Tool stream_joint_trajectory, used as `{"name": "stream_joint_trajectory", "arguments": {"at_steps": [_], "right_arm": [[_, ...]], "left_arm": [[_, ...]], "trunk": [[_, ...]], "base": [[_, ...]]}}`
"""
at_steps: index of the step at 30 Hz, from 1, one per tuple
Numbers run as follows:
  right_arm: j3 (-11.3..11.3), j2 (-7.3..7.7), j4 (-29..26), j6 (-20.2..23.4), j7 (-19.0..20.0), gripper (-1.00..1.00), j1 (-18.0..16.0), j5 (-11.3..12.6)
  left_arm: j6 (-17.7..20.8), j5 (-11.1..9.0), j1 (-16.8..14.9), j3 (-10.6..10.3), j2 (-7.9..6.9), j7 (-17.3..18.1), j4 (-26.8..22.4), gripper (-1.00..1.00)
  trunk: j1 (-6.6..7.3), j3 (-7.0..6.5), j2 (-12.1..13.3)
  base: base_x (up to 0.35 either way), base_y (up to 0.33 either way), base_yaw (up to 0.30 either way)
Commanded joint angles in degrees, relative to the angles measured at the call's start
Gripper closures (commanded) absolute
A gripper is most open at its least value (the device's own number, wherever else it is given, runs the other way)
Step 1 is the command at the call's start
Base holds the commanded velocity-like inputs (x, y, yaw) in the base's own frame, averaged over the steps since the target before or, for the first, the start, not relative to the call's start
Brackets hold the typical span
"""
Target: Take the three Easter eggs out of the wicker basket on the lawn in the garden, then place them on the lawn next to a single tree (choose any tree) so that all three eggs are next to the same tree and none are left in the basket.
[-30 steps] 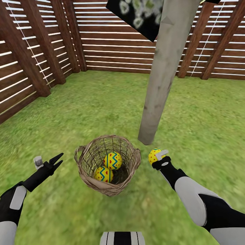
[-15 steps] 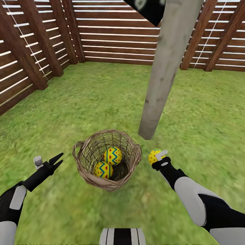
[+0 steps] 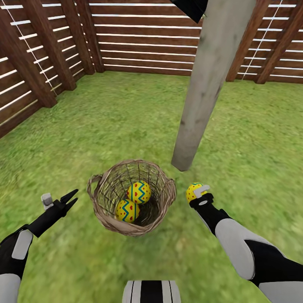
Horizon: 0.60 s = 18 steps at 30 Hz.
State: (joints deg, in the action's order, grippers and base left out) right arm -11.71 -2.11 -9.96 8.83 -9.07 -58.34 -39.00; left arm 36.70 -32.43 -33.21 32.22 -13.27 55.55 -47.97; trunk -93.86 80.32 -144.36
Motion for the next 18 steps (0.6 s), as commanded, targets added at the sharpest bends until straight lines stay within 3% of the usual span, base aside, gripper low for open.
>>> {"name": "stream_joint_trajectory", "arguments": {"at_steps": [1,6,18], "right_arm": [[-0.4,-0.06,-0.1,0.1,-0.1,1.0,0.0,-0.6],[-0.4,0.0,-0.4,0.0,0.3,1.0,0.0,-0.6],[-0.4,-0.67,-0.4,0.4,-0.2,1.0,-0.1,-0.5]], "left_arm": [[0.4,-0.3,0.0,0.0,0.0,0.8,0.1,-1.0],[0.4,-0.1,0.0,0.1,0.0,3.4,0.4,-1.0],[0.5,-0.1,0.0,0.1,-0.09,3.5,0.3,-1.0]], "trunk": [[0.0,0.04,0.0],[0.0,0.04,0.0],[-0.31,2.69,-0.2]], "base": [[0.029,0.0,0.0],[0.005,0.0,0.0],[0.0,0.0,0.0]]}}
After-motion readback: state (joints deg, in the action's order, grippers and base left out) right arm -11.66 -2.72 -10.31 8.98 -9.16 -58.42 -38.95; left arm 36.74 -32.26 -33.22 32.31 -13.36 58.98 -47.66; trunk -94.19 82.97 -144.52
